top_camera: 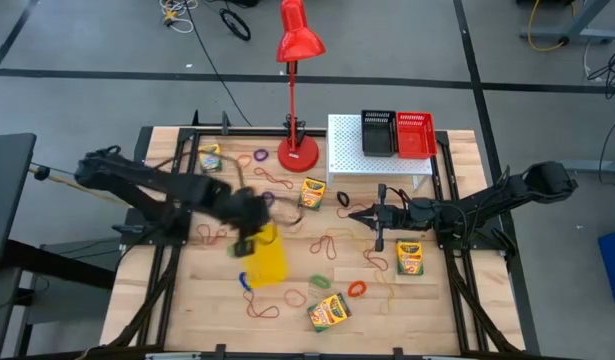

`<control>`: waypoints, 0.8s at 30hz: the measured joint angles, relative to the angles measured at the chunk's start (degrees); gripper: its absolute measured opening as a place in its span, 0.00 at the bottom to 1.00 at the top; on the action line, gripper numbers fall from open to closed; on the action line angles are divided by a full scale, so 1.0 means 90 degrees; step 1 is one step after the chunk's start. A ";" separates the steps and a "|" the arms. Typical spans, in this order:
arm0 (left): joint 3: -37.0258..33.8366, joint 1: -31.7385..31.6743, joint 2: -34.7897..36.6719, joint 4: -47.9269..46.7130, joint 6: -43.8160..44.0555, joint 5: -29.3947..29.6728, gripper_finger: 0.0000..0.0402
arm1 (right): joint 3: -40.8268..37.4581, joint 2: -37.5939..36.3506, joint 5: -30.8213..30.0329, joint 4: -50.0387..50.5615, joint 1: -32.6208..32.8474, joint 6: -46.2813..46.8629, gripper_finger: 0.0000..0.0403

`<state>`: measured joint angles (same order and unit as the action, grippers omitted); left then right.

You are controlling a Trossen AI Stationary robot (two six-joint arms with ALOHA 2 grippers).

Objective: Pick & Place Office Desk Supplies
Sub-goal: Put the yellow bin on the shelf

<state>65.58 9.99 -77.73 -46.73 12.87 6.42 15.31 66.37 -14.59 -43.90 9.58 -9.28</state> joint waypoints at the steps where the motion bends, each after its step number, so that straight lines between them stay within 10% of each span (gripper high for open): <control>1: 0.0042 -0.0260 -0.0191 0.0232 -0.0329 -0.0154 0.04 | 0.0000 0.0000 0.0000 0.0002 0.0000 0.0000 0.02; 8: 0.0569 -0.1498 -0.1927 0.1310 -0.1947 -0.1534 0.04 | 0.0000 0.0000 0.0000 0.0022 0.0000 0.0000 0.02; 24: 0.2230 -0.1815 -0.4203 0.1010 -0.2347 -0.1548 0.16 | 0.0000 0.0000 0.0000 0.0119 0.0000 -0.0015 0.02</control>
<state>85.65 -6.34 -115.56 -37.63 -8.25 -7.51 15.31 66.37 -14.59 -42.83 9.58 -9.41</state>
